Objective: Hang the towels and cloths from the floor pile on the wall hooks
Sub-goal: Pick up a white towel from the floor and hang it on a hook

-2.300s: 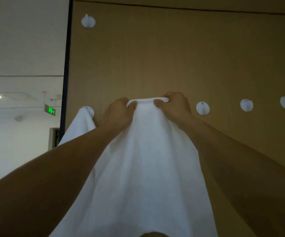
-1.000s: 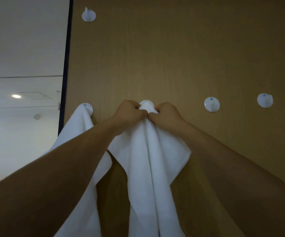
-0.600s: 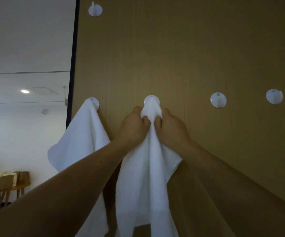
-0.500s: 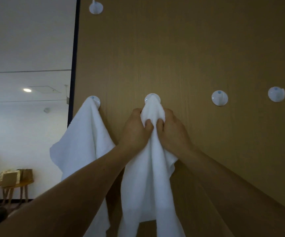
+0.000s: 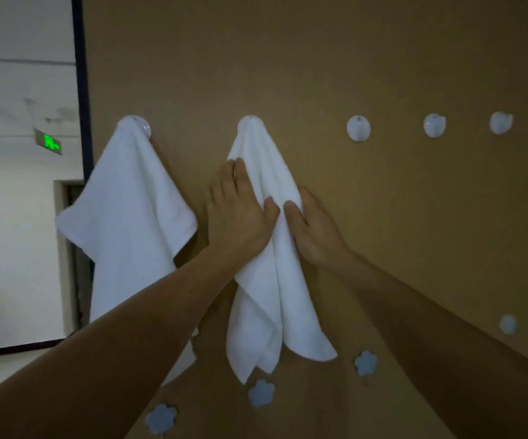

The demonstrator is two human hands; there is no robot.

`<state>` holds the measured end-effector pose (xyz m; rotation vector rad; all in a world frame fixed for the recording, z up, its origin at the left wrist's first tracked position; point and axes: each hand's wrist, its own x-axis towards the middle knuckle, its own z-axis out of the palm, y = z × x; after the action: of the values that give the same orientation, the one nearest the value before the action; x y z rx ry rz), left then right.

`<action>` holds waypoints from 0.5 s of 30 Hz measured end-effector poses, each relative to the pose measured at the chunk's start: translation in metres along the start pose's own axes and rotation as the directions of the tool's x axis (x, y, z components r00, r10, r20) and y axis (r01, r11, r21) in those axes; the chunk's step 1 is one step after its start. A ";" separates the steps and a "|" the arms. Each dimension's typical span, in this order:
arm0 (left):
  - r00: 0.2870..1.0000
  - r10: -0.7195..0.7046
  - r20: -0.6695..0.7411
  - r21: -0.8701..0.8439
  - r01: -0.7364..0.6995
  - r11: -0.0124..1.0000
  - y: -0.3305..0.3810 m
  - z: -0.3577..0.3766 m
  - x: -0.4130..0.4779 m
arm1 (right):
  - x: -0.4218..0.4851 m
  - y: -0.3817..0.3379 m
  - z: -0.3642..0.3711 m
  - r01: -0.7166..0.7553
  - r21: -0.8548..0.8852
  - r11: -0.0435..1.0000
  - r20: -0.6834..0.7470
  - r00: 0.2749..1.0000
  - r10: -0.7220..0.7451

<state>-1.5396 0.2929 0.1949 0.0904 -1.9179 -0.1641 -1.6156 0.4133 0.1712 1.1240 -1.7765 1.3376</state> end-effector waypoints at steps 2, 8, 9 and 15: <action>0.990 0.143 0.013 0.129 -0.144 0.981 0.000 -0.002 -0.013 | -0.019 -0.002 -0.004 -0.071 -0.054 0.996 -0.039 0.997 0.069; 0.896 0.416 0.154 0.138 -0.436 0.889 0.031 -0.001 -0.060 | -0.118 0.000 -0.037 -0.298 -0.272 0.915 -0.095 0.955 0.283; 0.871 0.453 0.191 0.094 -0.476 0.874 0.043 0.003 -0.071 | -0.142 0.001 -0.053 -0.356 -0.317 0.879 -0.109 0.934 0.339; 0.739 0.574 0.354 -0.254 -0.514 0.819 0.123 0.050 -0.159 | -0.281 0.009 -0.156 -0.644 -0.524 0.558 -0.251 0.742 0.621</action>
<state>-1.5293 0.4404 0.0498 -0.6585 -2.2661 0.0935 -1.5030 0.6354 -0.0326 0.0779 -2.4560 0.9998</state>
